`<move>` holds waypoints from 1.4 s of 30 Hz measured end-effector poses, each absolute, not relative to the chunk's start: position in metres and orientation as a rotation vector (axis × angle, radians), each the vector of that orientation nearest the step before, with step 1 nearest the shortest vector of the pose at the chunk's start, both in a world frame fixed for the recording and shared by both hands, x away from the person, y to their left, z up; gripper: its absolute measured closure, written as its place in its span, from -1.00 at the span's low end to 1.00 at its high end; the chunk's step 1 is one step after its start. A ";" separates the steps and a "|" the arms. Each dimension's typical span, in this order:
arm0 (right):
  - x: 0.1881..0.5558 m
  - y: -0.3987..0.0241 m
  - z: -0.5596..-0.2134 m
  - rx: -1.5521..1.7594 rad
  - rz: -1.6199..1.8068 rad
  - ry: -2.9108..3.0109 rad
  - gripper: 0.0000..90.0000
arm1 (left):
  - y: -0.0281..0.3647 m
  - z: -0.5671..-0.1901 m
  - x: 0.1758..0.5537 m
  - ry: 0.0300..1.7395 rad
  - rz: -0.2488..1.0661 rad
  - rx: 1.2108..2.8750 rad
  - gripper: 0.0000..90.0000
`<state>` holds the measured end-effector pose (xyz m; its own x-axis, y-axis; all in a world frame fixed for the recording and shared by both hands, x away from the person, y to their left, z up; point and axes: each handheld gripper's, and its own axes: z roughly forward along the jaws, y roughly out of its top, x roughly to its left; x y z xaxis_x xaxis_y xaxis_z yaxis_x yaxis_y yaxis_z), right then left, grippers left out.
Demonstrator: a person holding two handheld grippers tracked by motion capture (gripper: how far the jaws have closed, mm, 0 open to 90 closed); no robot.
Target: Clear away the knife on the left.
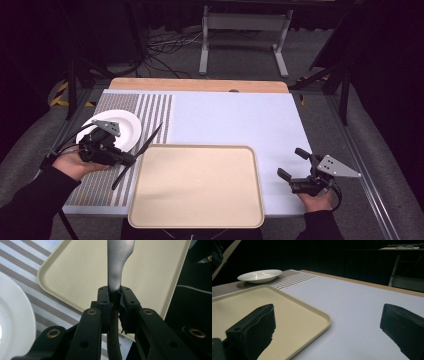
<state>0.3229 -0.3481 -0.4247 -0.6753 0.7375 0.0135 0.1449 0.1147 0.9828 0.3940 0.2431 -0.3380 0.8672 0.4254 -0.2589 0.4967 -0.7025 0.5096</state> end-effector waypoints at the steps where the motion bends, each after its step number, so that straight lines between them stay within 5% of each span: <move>1: 0.323 -0.348 -0.425 0.854 1.595 1.910 -0.98 | 0.241 -0.338 0.395 0.668 -0.174 2.443 0.79; 42: 0.324 -0.349 -0.424 0.850 1.606 1.913 -0.98 | 0.184 -0.383 0.386 0.871 -0.359 2.424 0.78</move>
<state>0.3239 -0.3494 -0.4242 -0.6813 0.7318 0.0180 0.1445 0.1103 0.9833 0.3858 0.1839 -0.3828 0.7562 0.5088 -0.4114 0.6510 -0.6486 0.3944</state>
